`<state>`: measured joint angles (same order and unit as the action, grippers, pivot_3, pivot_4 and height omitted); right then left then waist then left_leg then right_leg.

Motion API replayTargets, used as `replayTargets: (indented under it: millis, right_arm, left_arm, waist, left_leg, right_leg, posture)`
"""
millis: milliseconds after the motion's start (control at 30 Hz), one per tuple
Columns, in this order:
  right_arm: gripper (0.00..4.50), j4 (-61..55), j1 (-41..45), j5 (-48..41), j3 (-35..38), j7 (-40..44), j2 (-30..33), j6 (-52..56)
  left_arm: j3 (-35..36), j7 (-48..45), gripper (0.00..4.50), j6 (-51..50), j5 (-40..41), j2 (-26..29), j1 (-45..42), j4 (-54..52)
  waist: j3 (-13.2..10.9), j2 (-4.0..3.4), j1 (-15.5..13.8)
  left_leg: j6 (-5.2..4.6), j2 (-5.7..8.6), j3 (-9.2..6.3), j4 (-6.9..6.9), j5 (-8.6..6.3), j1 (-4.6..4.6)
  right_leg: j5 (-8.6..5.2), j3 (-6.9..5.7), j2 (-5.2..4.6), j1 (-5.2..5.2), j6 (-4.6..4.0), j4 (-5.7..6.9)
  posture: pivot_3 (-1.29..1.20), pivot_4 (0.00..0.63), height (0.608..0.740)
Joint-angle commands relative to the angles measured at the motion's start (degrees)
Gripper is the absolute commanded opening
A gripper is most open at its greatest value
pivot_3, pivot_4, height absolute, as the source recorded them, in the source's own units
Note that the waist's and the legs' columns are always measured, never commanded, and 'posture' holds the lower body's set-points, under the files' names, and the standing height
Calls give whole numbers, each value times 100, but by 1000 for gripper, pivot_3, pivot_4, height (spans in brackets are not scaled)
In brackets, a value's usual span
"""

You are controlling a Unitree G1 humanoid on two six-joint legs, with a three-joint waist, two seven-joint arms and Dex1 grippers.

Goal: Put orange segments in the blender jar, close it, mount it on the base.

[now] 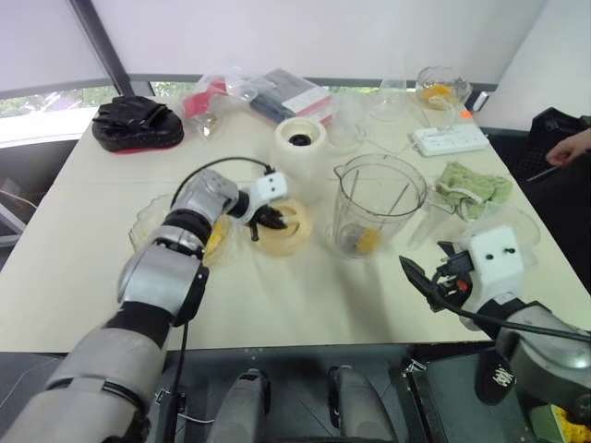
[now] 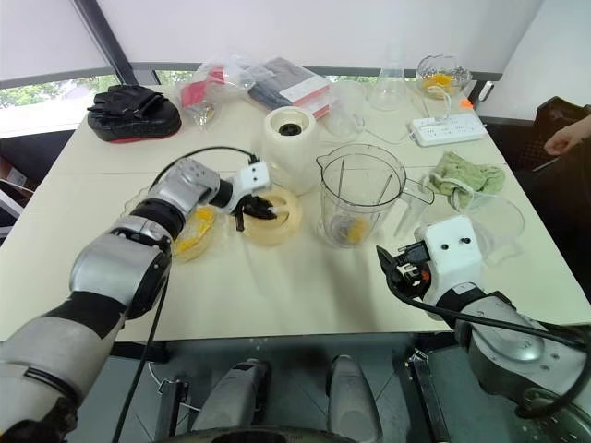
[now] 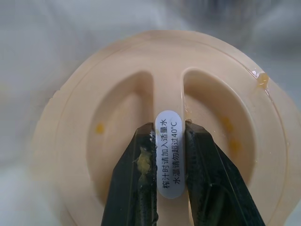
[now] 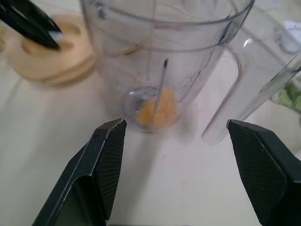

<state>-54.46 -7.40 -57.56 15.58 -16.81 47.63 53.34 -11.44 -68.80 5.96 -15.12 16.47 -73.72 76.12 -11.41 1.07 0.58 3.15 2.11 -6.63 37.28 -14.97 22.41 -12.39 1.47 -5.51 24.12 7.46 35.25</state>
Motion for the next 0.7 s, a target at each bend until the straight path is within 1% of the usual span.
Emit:
replayTargets:
  millis: [33, 133, 267, 433, 700]
  right_arm:
    - [3550, 297, 401, 606, -437, -150, -233, 63]
    - [3550, 701, 626, 1133, -650, -236, -341, 244]
    - [3550, 1095, 882, 1680, -748, -238, -697, 276]
    - [3550, 1542, 1195, 2296, -746, -31, -1126, 38]
    - [3550, 2091, 1580, 2878, -609, 361, -1693, -158]
  left_arm:
    - [240, -667, 254, 222, 341, 145, -287, -281]
    - [376, -896, 254, 216, 521, 174, -427, -437]
    - [460, -1194, 254, 245, 727, 255, -453, -698]
    - [494, -1534, 254, 130, 879, 409, -430, -1016]
    - [494, -1585, 254, 13, 1000, 715, -375, -1306]
  waist:
    - [0, 0, 30]
    - [0, -1, 10]
    - [0, -1, 13]
    - [0, -2, 30]
    - [0, -3, 31]
  left_leg:
    - [0, 0, 0, -1, 0, 0]
    - [0, -1, 0, -3, 0, -2]
    - [0, -1, 0, 0, 0, 0]
    - [0, -1, 0, -4, 0, 0]
    - [0, -1, -1, -3, 0, -2]
  right_leg:
    - [0, 0, 0, 1, 0, 0]
    - [0, 0, 0, 4, -1, 4]
    - [0, 0, 1, 5, -1, 5]
    - [0, 1, 1, 9, -1, 7]
    - [0, 0, 2, 12, -1, 17]
  posture:
    - [0, 150, 740]
    - [0, 150, 740]
    - [0, 150, 740]
    - [0, 150, 740]
    - [0, 150, 740]
